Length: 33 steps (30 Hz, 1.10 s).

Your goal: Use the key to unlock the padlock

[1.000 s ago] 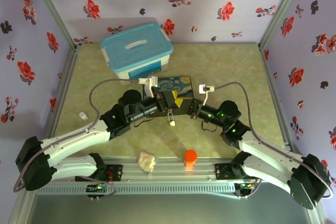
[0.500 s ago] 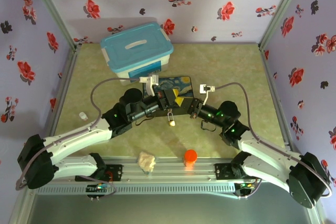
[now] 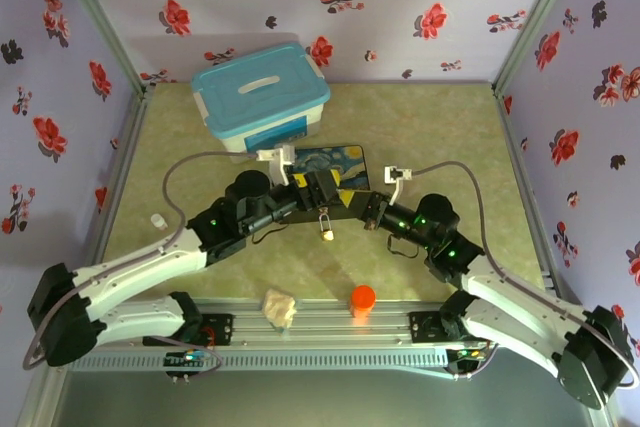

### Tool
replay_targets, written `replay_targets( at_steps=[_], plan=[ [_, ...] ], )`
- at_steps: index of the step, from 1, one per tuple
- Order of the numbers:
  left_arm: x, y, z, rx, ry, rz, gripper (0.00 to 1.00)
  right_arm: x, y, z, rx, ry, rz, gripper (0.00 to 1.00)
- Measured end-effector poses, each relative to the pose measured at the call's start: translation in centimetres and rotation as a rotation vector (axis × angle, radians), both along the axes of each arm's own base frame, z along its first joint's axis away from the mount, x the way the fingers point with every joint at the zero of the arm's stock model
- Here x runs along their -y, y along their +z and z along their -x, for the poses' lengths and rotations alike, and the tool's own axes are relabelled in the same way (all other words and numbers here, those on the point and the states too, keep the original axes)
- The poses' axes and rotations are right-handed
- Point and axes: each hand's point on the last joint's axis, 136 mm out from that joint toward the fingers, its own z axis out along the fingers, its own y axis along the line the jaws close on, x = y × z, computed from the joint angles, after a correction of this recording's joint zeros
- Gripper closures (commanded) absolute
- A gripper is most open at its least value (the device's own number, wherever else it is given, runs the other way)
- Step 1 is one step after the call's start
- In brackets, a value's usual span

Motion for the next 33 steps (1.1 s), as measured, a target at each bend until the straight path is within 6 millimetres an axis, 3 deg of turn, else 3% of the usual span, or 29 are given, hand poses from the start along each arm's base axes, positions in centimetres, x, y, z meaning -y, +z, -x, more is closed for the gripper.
replay_targets(
  at_steps=[3, 6, 12, 18, 27, 33],
  plan=[
    [-1.7, -0.6, -0.3, -0.021, 0.069, -0.055, 0.26, 1.1, -2.4, -1.0, -0.055, -0.083, 0.137, 1.0],
    [-2.2, -2.6, -0.3, -0.062, 0.1, -0.142, 0.26, 2.2, -4.8, -1.8, -0.109, -0.146, 0.267, 1.0],
    [0.1, -10.1, 1.3, -0.167, 0.051, -0.38, 0.29, 4.2, -9.5, -1.9, -0.202, -0.211, 0.465, 1.0],
    [0.9, -16.0, 1.9, -0.229, 0.04, -0.506, 0.36, 5.4, -11.5, -1.7, -0.237, -0.229, 0.569, 1.0],
    [0.6, -21.7, 1.5, -0.265, 0.075, -0.567, 0.36, 6.6, -12.7, -1.4, -0.262, -0.255, 0.637, 1.0],
    [1.2, -23.9, 1.2, -0.276, 0.076, -0.59, 0.4, 6.7, -13.0, -1.3, -0.273, -0.261, 0.636, 1.0]
  ],
)
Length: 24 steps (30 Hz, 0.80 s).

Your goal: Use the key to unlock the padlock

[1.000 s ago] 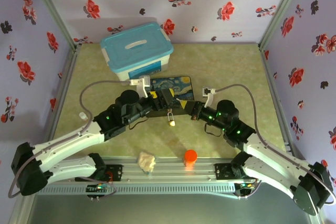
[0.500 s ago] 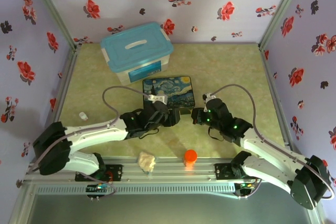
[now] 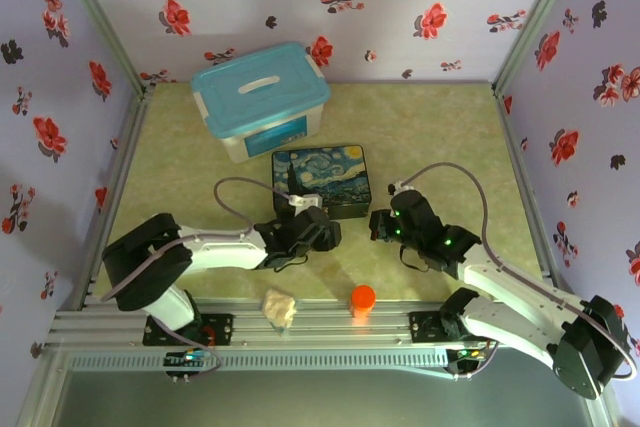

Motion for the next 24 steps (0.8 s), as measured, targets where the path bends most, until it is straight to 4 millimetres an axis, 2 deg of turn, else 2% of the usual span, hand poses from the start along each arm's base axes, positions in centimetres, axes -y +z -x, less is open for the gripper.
replay_targets(
  at_steps=[4, 8, 12, 15, 18, 22, 24],
  plan=[
    [0.6, -0.6, -0.3, -0.005, 0.018, 0.029, 0.43, 0.1, -0.3, 0.2, -0.005, -0.001, 0.003, 1.0],
    [0.5, -2.2, -0.3, -0.023, 0.038, 0.024, 0.44, 0.1, -0.3, 0.2, -0.004, -0.001, 0.002, 1.0],
    [0.8, -2.2, -0.6, -0.013, 0.048, 0.044, 0.46, 0.1, -0.3, 0.2, -0.007, -0.004, 0.0, 1.0],
    [0.9, -2.3, -0.9, -0.006, 0.061, 0.051, 0.6, 0.2, -0.7, 0.3, -0.013, -0.005, 0.001, 1.0],
    [0.9, -2.5, -1.2, 0.002, 0.075, 0.054, 0.65, 0.4, -1.3, 0.5, -0.029, -0.011, 0.005, 1.0],
    [1.2, -2.6, -1.5, 0.008, 0.076, 0.068, 0.81, 0.5, -2.1, 0.8, -0.05, -0.014, -0.001, 1.0],
    [1.5, -2.6, -1.5, 0.008, 0.072, 0.081, 0.8, 0.4, -2.2, 0.9, -0.053, -0.015, -0.01, 1.0]
  ],
)
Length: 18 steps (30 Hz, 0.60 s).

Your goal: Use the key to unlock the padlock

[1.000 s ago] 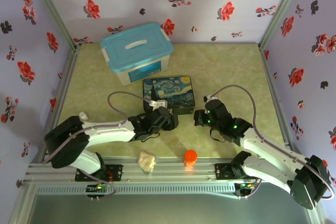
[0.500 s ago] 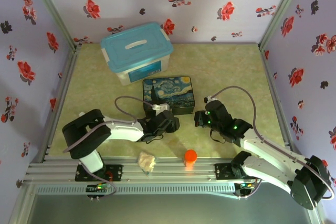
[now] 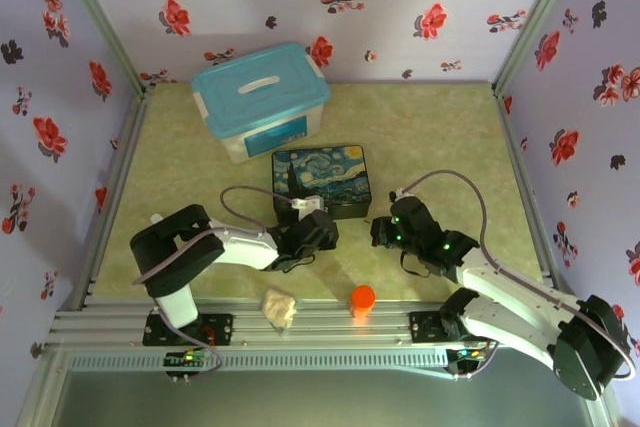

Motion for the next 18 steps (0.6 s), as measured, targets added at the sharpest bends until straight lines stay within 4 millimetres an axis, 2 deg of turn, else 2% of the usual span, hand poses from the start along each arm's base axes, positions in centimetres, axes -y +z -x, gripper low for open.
replay_targets(
  at_steps=[2, 5, 11, 18],
  plan=[
    [0.1, 0.0, 0.0, 0.002, 0.0, 0.005, 0.74, -0.2, -0.1, 0.1, -0.004, 0.002, -0.014, 1.0],
    [0.2, 0.0, -0.1, 0.003, 0.0, 0.006, 0.75, -0.6, 0.0, -0.1, -0.003, 0.005, -0.034, 1.0],
    [0.9, 0.1, -0.3, 0.005, -0.005, 0.019, 0.88, -0.9, 0.2, -0.2, -0.003, 0.008, -0.054, 1.0],
    [0.9, 0.4, -0.3, -0.02, 0.003, 0.06, 0.97, -1.4, -0.4, 0.2, -0.058, -0.032, -0.138, 1.0]
  ],
)
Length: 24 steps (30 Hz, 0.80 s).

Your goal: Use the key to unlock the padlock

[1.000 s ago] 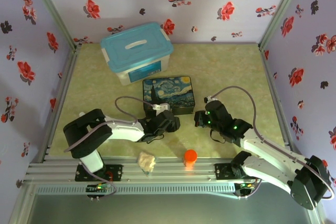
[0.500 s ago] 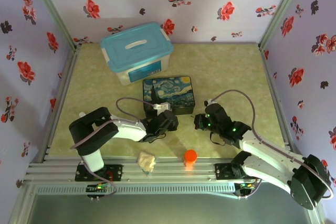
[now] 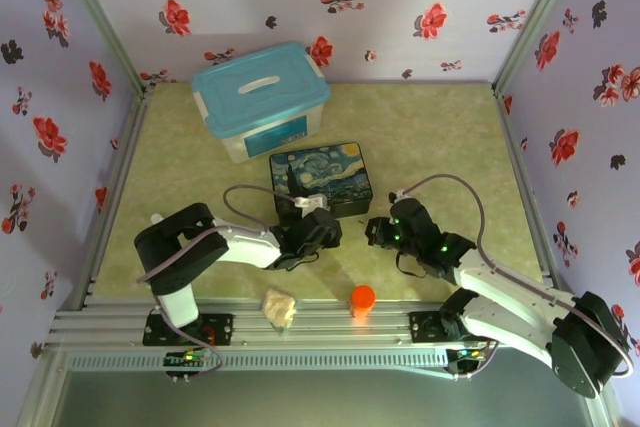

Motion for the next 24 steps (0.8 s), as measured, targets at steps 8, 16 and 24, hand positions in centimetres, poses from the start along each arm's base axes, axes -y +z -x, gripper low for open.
replay_targets(
  at_steps=[8, 16, 24],
  plan=[
    [-0.9, 1.1, -0.1, -0.069, 0.059, 0.114, 0.97, -0.8, -1.0, 0.7, -0.092, -0.055, -0.134, 1.0],
    [-0.5, 2.7, -0.7, -0.098, 0.1, 0.214, 0.96, -1.6, -1.8, 0.6, -0.118, -0.088, -0.2, 1.0],
    [-0.2, 3.7, -1.2, -0.119, 0.145, 0.304, 0.98, -3.5, -1.6, 0.6, -0.119, -0.073, -0.255, 1.0]
  ],
)
